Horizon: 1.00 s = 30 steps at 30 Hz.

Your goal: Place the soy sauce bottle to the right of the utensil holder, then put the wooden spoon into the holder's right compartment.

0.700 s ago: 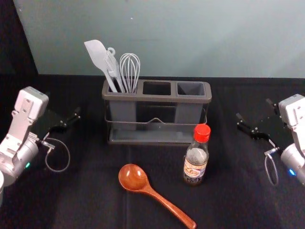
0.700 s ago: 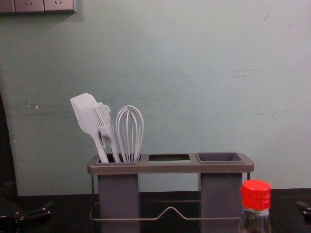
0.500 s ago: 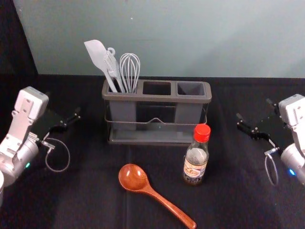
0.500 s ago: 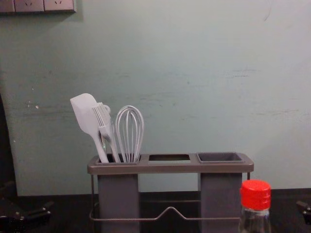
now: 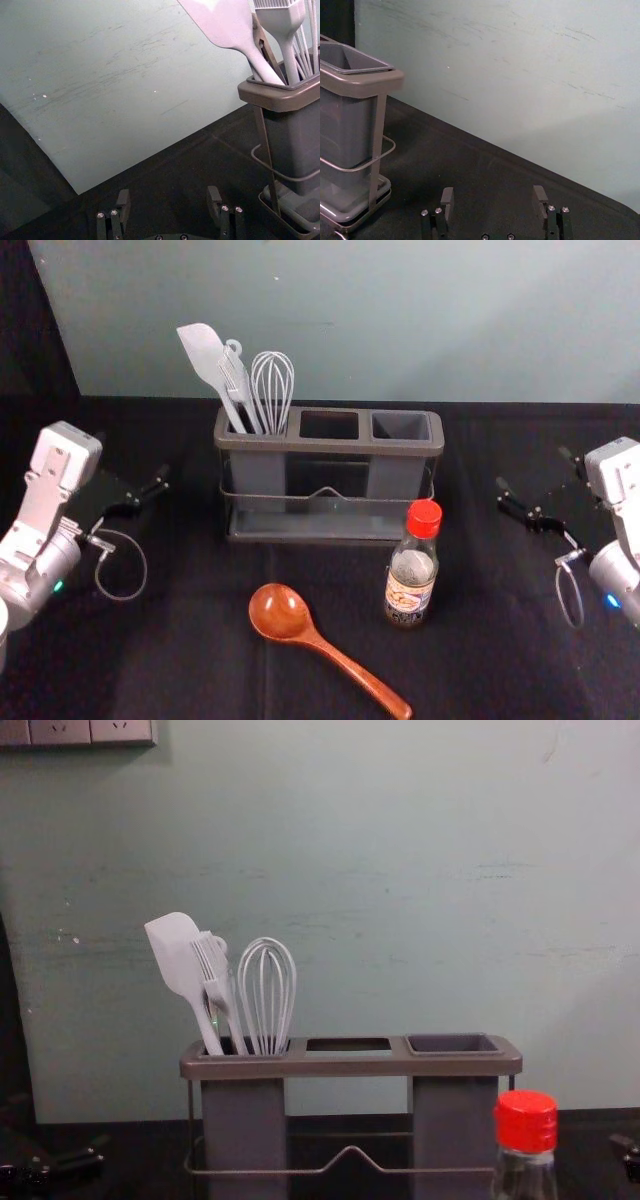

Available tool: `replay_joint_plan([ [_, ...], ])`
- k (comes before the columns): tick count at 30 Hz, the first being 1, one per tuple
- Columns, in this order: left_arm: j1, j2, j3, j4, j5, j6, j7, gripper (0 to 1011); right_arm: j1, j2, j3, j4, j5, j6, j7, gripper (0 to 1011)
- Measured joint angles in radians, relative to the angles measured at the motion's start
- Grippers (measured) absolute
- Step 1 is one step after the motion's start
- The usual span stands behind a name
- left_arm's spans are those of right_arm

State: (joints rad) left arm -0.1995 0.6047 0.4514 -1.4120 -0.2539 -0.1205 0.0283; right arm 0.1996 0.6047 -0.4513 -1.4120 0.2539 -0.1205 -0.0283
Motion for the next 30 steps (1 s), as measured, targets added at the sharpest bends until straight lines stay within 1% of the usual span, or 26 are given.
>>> replay_joint_plan([
  [19,0.0,0.0,0.0,0.0,0.0,0.0,0.0,1005,0.0,0.0,0.0,0.0,0.0,0.0,0.0,1002],
  [22,0.0,0.0,0.0,0.0,0.0,0.0,0.0,1005,-0.012,0.001,0.012,-0.01,-0.003,-0.018,0.008,1002],
  [25,0.0,0.0,0.0,0.0,0.0,0.0,0.0,1005,-0.025,0.003,0.025,-0.024,0.001,-0.024,0.014,1002],
  [27,0.0,0.0,0.0,0.0,0.0,0.0,0.0,1005,-0.041,0.005,0.043,-0.042,0.017,-0.025,0.021,1002],
  [28,0.0,0.0,0.0,0.0,0.0,0.0,0.0,1005,-0.051,0.007,0.056,-0.057,0.032,-0.025,0.028,1002],
  [30,0.0,0.0,0.0,0.0,0.0,0.0,0.0,1005,-0.065,0.012,0.069,-0.074,0.049,-0.025,0.037,1002],
])
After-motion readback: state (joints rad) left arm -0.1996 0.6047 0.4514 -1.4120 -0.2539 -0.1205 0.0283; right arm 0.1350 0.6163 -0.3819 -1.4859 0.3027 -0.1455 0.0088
